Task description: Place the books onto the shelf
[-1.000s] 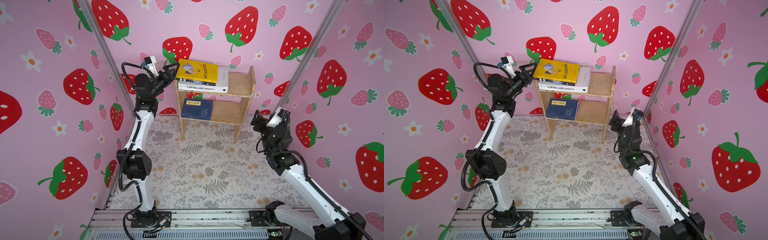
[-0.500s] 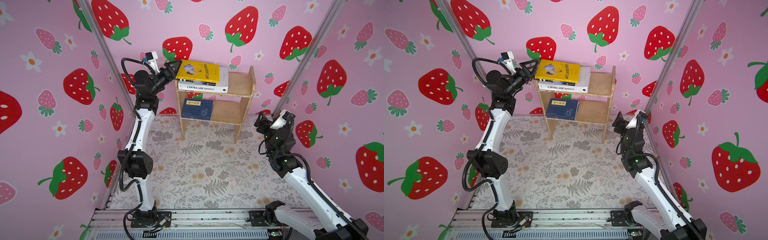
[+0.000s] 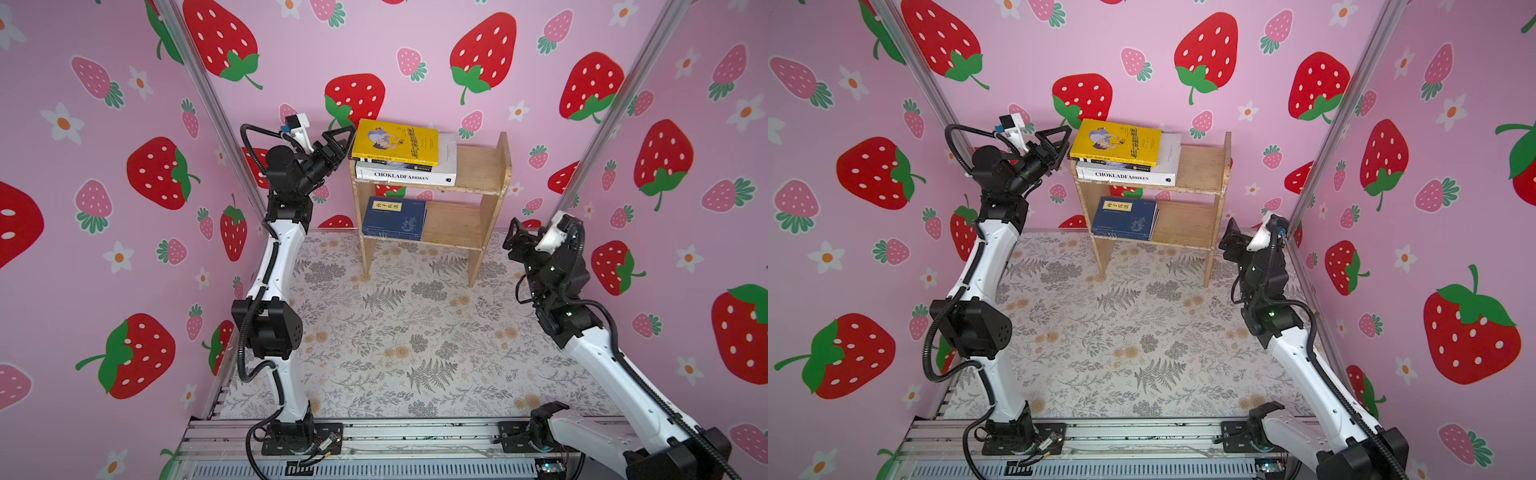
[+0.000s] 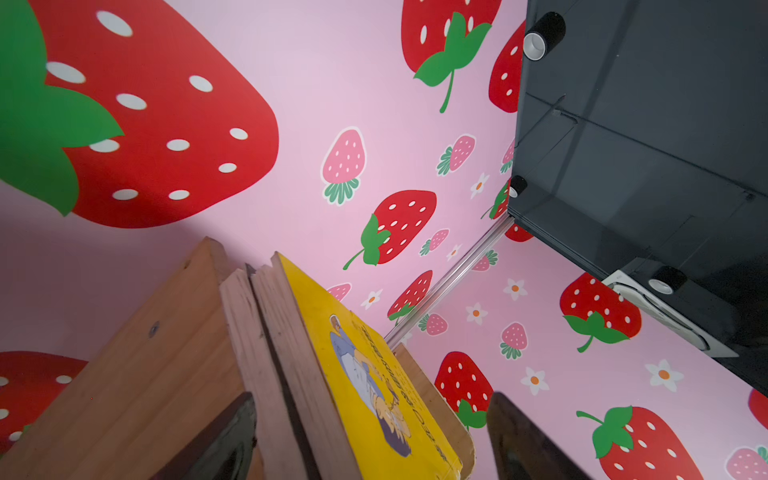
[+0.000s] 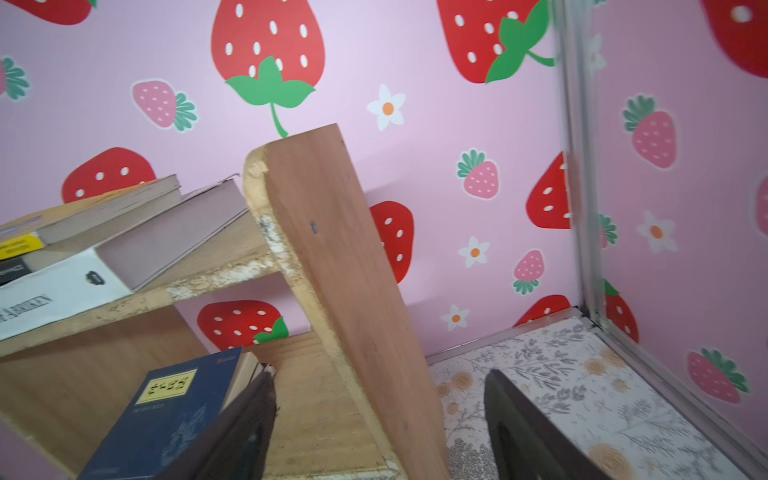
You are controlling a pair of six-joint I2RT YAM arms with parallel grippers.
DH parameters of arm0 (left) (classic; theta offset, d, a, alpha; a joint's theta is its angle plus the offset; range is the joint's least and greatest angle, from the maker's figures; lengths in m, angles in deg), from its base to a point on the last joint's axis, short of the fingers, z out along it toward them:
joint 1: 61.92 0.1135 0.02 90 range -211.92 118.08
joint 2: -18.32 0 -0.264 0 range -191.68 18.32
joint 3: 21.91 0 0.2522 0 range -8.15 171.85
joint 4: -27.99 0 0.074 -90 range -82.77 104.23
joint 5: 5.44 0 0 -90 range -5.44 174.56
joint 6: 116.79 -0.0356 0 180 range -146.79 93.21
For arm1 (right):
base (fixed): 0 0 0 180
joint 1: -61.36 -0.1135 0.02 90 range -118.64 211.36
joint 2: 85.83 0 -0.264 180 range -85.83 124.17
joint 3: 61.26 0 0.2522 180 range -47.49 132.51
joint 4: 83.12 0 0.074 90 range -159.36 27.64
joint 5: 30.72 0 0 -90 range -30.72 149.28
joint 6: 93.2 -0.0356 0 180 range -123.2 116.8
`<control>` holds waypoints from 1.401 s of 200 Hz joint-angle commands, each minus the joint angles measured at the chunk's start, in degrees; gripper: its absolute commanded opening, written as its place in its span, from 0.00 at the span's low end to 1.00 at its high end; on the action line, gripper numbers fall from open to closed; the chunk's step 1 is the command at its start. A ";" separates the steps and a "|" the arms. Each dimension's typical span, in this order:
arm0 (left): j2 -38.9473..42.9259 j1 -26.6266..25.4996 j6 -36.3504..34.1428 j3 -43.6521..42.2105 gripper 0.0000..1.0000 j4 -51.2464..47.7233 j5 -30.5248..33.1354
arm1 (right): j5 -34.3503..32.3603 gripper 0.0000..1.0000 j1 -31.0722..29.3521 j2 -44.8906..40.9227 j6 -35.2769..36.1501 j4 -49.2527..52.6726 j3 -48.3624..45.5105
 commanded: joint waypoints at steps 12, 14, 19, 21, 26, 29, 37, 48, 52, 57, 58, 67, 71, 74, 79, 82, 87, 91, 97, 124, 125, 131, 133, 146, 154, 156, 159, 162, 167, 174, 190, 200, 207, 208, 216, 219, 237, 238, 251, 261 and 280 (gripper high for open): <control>3.78 -0.09 -0.44 -1.50 0.87 0.84 -2.14 | 12.44 0.77 -0.12 8.09 0.54 -5.55 11.46; 3.85 -0.10 -0.48 -1.58 0.87 0.78 -2.46 | 12.79 0.77 -0.21 8.55 0.43 -5.69 12.08; 4.09 -0.12 -0.38 -1.81 0.87 0.86 -2.81 | 13.46 0.77 -0.29 9.77 0.08 -6.07 13.46; 4.19 -0.16 -0.38 -1.92 0.87 0.86 -2.99 | 13.77 0.77 -0.36 10.26 0.03 -6.22 13.94; 4.45 -0.22 -0.42 -2.40 0.87 0.84 -3.22 | 14.43 0.77 -0.46 11.27 -0.21 -6.74 15.12; 4.65 -0.29 -0.50 -2.62 0.87 0.89 -3.42 | 14.75 0.77 -0.55 11.97 -0.37 -7.00 15.80; 5.31 -0.39 -0.69 -3.61 0.87 1.12 -3.62 | 15.13 0.77 -0.73 13.52 -0.88 -7.51 17.34; 6.06 -0.69 -1.00 -4.55 0.87 0.99 -3.61 | 15.82 0.77 -0.97 15.58 -1.75 -7.53 19.72; 6.24 -0.76 -1.17 -4.73 0.87 0.77 -3.76 | 16.26 0.77 -1.06 16.27 -1.97 -7.59 20.34; 6.42 -0.91 -1.50 -4.76 0.87 0.30 -3.89 | 16.82 0.77 -1.17 17.18 -2.29 -7.69 21.30; 6.43 -0.95 -1.51 -4.72 0.87 0.22 -3.90 | 16.96 0.77 -1.22 17.29 -2.37 -7.74 21.48; 6.53 -1.18 -1.60 -4.68 0.87 -0.64 -3.99 | 17.74 0.77 -1.50 18.68 -2.70 -7.96 23.14; 6.53 -1.28 -1.45 -4.62 0.87 -0.94 -3.93 | 18.14 0.77 -1.64 19.38 -2.79 -7.92 23.98; 6.53 -1.31 -1.38 -4.61 0.87 -1.00 -3.98 | 18.34 0.77 -1.74 19.87 -2.82 -7.96 24.55; 6.46 -1.41 -1.12 -4.65 0.87 -1.07 -3.99 | 18.69 0.77 -1.91 20.79 -2.96 -7.89 25.78; 6.40 -1.48 -0.91 -4.60 0.87 -1.13 -4.01 | 18.94 0.77 -2.02 21.27 -2.97 -7.88 26.50; 6.28 -1.55 -0.66 -4.41 0.87 -1.08 -3.99 | 19.38 0.77 -2.18 22.13 -3.06 -7.88 27.62; 6.13 -1.55 -0.51 -4.22 0.87 -1.37 -4.07 | 19.73 0.77 -2.35 22.89 -3.14 -7.88 28.60; 5.96 -1.64 -0.38 -3.86 0.87 -1.87 -4.16 | 20.18 0.77 -2.55 23.90 -3.22 -7.88 30.03; 4.94 -1.81 1.00 -2.72 0.87 -2.42 -4.17 | 21.20 0.77 -3.70 28.08 -3.13 -8.18 35.36; 4.90 -1.80 1.01 -2.73 0.87 -2.37 -4.12 | 21.26 0.77 -3.75 28.23 -3.10 -8.25 35.54; 4.74 -1.86 1.50 -2.77 0.87 -2.21 -4.12 | 21.44 0.77 -3.89 29.17 -2.98 -8.56 36.47; 4.66 -1.82 1.65 -2.77 0.87 -2.16 -4.09 | 21.48 0.77 -3.96 29.57 -2.98 -8.58 36.98; 4.51 -1.82 2.26 -2.91 0.86 -1.95 -3.95 | 21.80 0.77 -4.05 31.73 -2.85 -8.15 39.91; 4.51 -1.86 2.39 -3.01 0.86 -1.95 -3.88 | 22.14 0.77 -4.21 32.96 -2.55 -7.70 41.70; 4.47 -1.86 2.43 -3.01 0.86 -1.94 -3.90 | 22.14 0.77 -4.24 33.22 -2.54 -7.53 42.14; 4.40 -1.83 2.44 -2.96 0.86 -1.96 -3.97 | 22.19 0.77 -4.25 33.75 -2.49 -7.24 42.83; 4.42 -1.82 2.56 -2.92 0.86 -1.85 -4.18 | 22.19 0.77 -4.25 34.20 -2.45 -6.88 43.53; 4.26 -1.80 2.68 -2.76 0.86 -1.79 -4.33 | 22.19 0.77 -4.33 35.21 -2.45 -6.24 44.72; 4.17 -1.91 3.02 -2.53 0.86 -1.51 -4.71 | 22.23 0.77 -4.41 36.25 -2.29 -5.17 46.41; 3.83 -2.06 3.05 -1.67 0.86 -1.69 -5.36 | 22.34 0.77 -4.51 38.62 -2.45 -1.37 50.47; 3.52 -2.11 3.14 -1.01 0.86 -2.10 -5.53 | 23.22 0.77 -4.75 40.01 -2.36 0.84 52.58; 3.25 -2.16 3.38 -0.54 0.87 -2.22 -5.72 | 23.78 0.77 -4.93 40.69 -2.45 2.07 53.74; 3.18 -2.19 3.48 -0.50 0.87 -2.22 -5.82 | 23.87 0.77 -4.94 40.78 -2.40 2.24 53.87; 2.74 -2.25 3.86 -0.03 0.87 -2.11 -6.08 | 24.47 0.77 -5.28 41.28 -2.15 3.22 54.73; 2.54 -2.28 4.04 0.14 0.87 -2.07 -6.17 | 24.60 0.77 -5.42 41.54 -2.10 3.49 55.07; 1.64 -2.53 5.15 0.75 0.86 -1.35 -6.54 | 24.71 0.77 -5.94 42.63 -1.73 6.27 57.13; 1.62 -2.51 5.15 0.76 0.86 -1.30 -6.54 | 24.73 0.77 -5.97 42.67 -1.78 6.40 57.19; 1.13 -2.60 5.47 1.00 0.86 -1.26 -6.54 | 25.54 0.76 -6.25 43.36 -1.92 7.92 58.21; 0.85 -2.67 5.67 1.09 0.86 -1.08 -6.54 | 26.26 0.76 -6.40 43.56 -1.92 8.43 58.40; 0.56 -2.90 5.82 1.52 0.86 -1.08 -6.54 | 26.93 0.76 -6.69 43.66 -1.68 9.13 58.54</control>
